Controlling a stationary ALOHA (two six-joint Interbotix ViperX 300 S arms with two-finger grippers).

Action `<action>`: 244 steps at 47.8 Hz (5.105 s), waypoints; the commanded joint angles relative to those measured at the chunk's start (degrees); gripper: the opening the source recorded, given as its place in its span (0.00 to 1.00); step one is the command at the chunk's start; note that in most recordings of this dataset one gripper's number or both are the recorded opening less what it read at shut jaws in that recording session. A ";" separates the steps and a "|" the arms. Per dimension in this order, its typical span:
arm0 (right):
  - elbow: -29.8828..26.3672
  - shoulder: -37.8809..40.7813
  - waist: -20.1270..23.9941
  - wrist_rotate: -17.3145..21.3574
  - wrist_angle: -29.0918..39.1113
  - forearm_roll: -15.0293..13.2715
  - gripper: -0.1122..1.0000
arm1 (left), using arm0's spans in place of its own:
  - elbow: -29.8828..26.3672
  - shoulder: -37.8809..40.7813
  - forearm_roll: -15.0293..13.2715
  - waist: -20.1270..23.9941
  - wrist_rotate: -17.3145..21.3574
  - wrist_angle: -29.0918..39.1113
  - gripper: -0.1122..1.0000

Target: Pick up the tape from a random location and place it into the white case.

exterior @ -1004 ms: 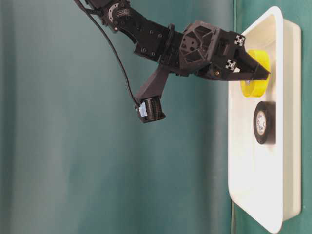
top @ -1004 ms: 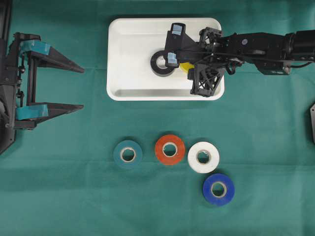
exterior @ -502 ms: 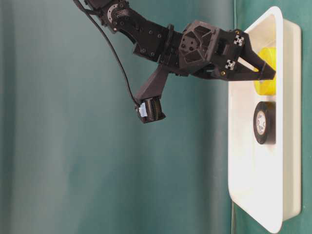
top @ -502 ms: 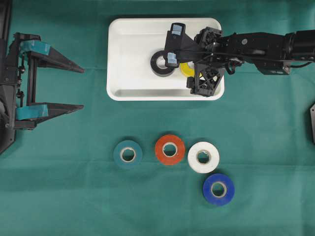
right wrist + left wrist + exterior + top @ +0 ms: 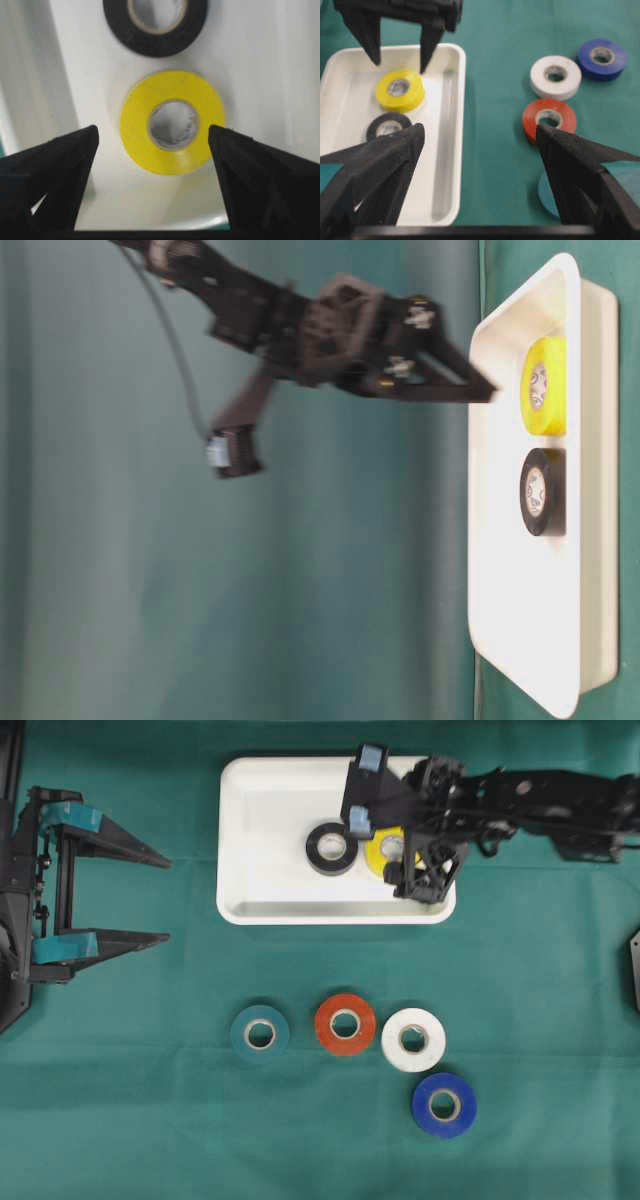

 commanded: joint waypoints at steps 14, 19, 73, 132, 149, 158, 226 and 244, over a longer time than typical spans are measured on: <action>-3.69 -9.05 0.00 0.18 5.01 -2.64 0.85 | -0.79 0.09 -0.09 -0.09 0.00 -0.26 0.97; -3.69 -9.14 0.00 0.26 5.01 -2.72 0.85 | -0.79 0.09 -0.18 -0.09 0.00 0.09 0.97; -3.16 -10.72 15.47 6.24 1.58 -2.29 0.85 | -0.88 0.09 -0.09 -0.09 0.00 0.44 0.97; 32.34 -54.93 15.38 6.42 -19.16 -2.64 0.84 | -0.70 -0.35 -0.09 -0.09 0.09 0.44 0.97; 39.64 -58.10 14.59 7.29 -24.08 -1.85 0.84 | -0.70 0.00 -0.09 -0.09 0.00 0.44 0.97; 40.17 -57.39 14.50 7.38 -24.96 -1.85 0.84 | -0.70 0.09 -0.09 -0.09 0.00 0.44 0.97; 39.73 -57.83 14.50 7.38 -24.79 -2.11 0.84 | -0.70 0.09 -0.26 -10.63 -3.25 0.18 0.97; 39.64 -57.66 14.50 7.38 -24.79 -2.11 0.84 | -0.70 0.18 -0.26 -10.63 -3.25 0.18 0.97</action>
